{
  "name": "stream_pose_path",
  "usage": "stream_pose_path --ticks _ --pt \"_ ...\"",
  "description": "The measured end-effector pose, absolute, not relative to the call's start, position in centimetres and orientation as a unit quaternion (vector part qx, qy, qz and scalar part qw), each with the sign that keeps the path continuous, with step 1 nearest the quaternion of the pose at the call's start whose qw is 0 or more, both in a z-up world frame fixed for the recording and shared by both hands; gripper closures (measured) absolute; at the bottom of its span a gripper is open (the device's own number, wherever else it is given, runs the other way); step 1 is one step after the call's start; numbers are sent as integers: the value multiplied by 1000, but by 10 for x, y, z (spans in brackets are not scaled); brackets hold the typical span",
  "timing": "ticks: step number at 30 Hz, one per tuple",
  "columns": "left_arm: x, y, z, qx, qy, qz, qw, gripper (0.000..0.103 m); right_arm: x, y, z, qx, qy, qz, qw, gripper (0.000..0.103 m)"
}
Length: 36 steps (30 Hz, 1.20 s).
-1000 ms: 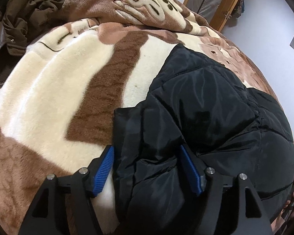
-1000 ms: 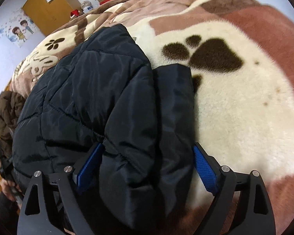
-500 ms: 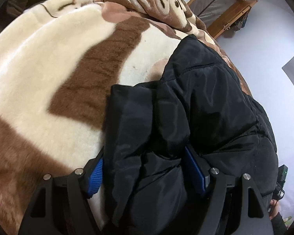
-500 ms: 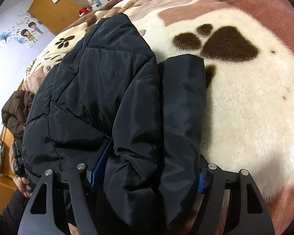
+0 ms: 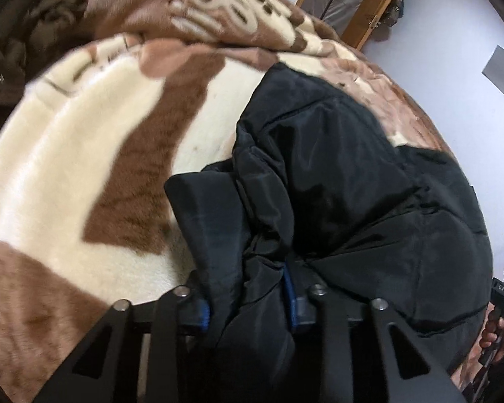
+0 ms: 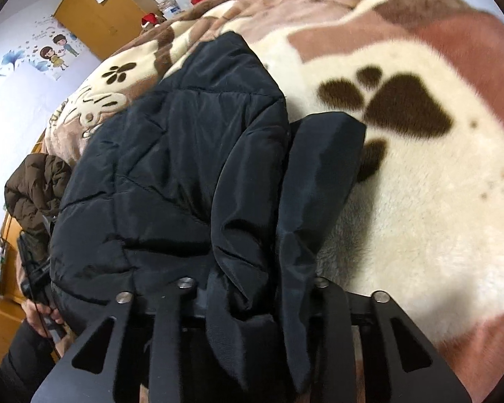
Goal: Fold large clothes
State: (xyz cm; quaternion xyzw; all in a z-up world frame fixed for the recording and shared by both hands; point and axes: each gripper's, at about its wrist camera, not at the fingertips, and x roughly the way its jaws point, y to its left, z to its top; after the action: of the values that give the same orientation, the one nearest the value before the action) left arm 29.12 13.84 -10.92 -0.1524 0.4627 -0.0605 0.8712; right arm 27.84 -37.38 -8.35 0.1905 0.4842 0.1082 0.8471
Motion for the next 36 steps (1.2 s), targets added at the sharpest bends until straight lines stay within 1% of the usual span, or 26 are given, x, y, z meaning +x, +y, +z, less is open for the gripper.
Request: stream_pose_path --ticks 4,9,14,20,29,33,36 --pt "271 141 -75 -154 433 -68 885 75 260 -372 -55 182 465 115 859 78" --pt "240 145 -40 -157 408 -82 896 76 232 -371 -27 181 446 128 867 79" --pt "219 145 -21 -164 396 -87 899 76 212 -376 -15 181 434 131 873 79" --pt "224 124 -2 -163 388 -92 903 76 215 -395 -3 181 420 122 881 79" --pt "292 58 18 -161 376 -120 905 76 269 -453 21 176 387 89 901 79" --pt "335 27 12 -165 378 -131 901 76 300 -480 19 175 378 77 906 78" --pt "363 8 -3 -166 382 -138 899 75 323 -498 5 185 382 66 903 77"
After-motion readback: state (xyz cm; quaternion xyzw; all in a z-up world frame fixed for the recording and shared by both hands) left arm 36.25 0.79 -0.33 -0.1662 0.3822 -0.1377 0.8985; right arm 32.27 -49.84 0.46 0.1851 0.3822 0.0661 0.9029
